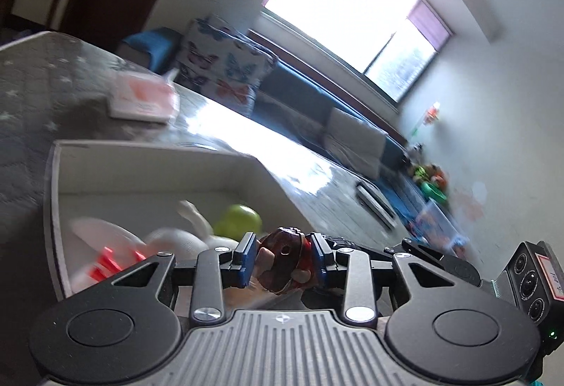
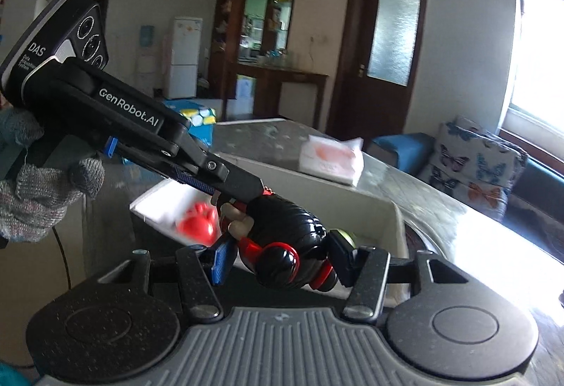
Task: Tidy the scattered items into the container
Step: 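Lift and carry the doll figure over the box with the left tool, then lower the doll into the box and open the left tool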
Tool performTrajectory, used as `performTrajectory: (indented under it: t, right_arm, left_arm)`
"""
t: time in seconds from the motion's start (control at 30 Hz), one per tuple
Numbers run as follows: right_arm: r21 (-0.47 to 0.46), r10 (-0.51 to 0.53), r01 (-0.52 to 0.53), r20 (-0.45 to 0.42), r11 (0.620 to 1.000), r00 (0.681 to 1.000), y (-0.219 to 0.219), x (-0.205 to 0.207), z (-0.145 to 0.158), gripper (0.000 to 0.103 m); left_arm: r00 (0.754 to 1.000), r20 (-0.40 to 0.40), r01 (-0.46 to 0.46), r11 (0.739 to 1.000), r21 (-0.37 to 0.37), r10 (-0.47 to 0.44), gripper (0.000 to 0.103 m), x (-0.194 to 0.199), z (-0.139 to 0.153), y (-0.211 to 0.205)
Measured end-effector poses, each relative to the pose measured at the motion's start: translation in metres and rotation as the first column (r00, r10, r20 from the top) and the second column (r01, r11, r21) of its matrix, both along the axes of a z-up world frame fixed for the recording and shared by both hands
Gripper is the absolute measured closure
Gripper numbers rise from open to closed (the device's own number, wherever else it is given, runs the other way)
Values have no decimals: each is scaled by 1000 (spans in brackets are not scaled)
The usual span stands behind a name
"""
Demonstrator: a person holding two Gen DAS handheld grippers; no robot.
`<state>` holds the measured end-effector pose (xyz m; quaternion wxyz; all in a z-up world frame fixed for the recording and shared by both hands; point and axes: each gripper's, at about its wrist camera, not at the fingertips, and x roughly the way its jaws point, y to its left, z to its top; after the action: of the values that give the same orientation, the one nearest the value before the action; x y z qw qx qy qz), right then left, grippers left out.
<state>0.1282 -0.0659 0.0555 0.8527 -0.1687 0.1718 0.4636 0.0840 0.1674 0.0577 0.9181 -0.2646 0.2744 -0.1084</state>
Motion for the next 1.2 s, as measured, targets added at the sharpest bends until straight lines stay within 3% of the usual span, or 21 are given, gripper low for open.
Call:
performTrajectory:
  t: [0.5, 1.2]
  right_arm:
    - [20, 2, 2, -191, 1000, 982, 53, 46, -35, 47]
    - [-71, -19, 3, -222, 997, 975, 70, 42, -42, 48]
  left_arm:
    - [993, -98, -66, 997, 28, 68, 67, 33, -30, 49]
    - [995, -67, -68, 996, 52, 72, 69, 24, -28, 49]
